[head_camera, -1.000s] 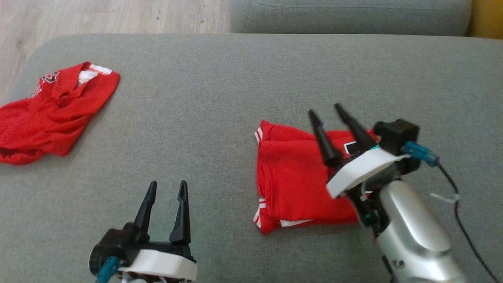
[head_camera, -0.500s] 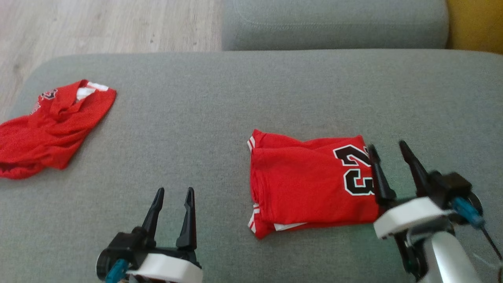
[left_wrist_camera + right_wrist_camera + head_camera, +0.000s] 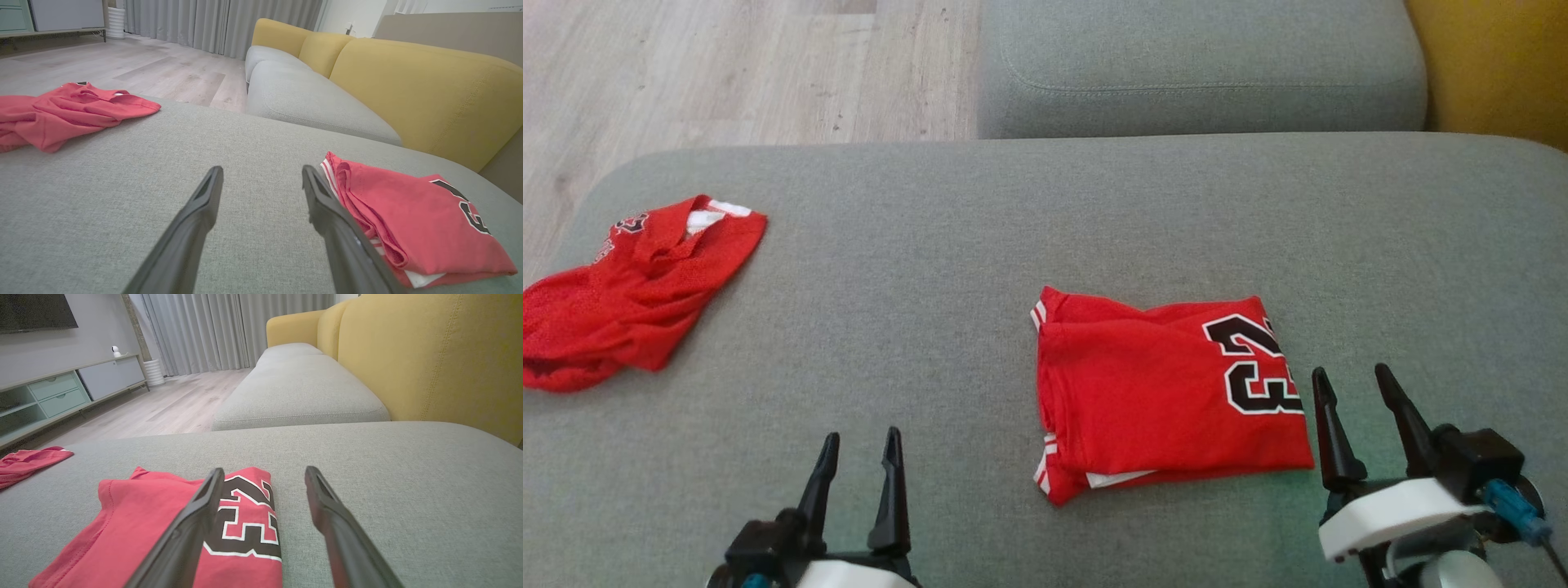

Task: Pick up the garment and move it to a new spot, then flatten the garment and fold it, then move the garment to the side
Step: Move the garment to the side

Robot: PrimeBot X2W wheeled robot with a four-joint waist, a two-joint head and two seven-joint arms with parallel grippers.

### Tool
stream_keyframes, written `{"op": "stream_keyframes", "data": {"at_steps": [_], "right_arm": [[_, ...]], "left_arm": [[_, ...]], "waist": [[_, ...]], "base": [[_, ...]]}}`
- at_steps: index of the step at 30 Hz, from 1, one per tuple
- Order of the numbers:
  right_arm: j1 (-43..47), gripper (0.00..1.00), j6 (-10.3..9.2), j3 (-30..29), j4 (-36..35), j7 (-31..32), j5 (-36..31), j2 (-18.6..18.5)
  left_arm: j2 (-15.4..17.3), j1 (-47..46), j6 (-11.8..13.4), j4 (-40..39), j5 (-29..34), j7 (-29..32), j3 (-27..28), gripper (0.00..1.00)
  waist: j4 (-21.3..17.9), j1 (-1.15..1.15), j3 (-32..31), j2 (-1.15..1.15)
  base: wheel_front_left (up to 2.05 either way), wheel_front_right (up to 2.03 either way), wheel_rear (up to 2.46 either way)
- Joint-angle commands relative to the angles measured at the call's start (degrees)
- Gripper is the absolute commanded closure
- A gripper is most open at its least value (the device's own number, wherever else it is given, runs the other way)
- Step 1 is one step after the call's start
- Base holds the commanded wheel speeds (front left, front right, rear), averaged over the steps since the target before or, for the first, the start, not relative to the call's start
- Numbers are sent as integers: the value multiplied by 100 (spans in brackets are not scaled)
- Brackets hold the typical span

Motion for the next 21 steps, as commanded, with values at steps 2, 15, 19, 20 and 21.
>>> {"op": "stream_keyframes", "data": {"at_steps": [2,15,19,20,21], "right_arm": [[-145,0,-4,142,-202,-60,45,-24],[-129,0,-4,161,-129,45,55,-24],[-136,0,-4,148,-128,59,40,-24],[-142,0,-4,140,-125,71,30,-24],[-158,0,-4,129,-121,84,25,-24]], "left_arm": [[8,-180,-10,-171,40,-68,275,0],[-5,-196,-49,-143,121,-71,319,0],[-4,-207,-52,-144,140,-71,314,0],[-2,-214,-52,-147,145,-71,312,0],[-3,-225,-53,-149,149,-71,310,0]], "waist": [[3,1,-3,0],[29,1,9,0],[42,1,23,0],[49,1,41,0],[57,1,59,0]], "base": [[0,0,0],[0,0,0],[0,0,0],[0,0,0],[0,0,0]]}}
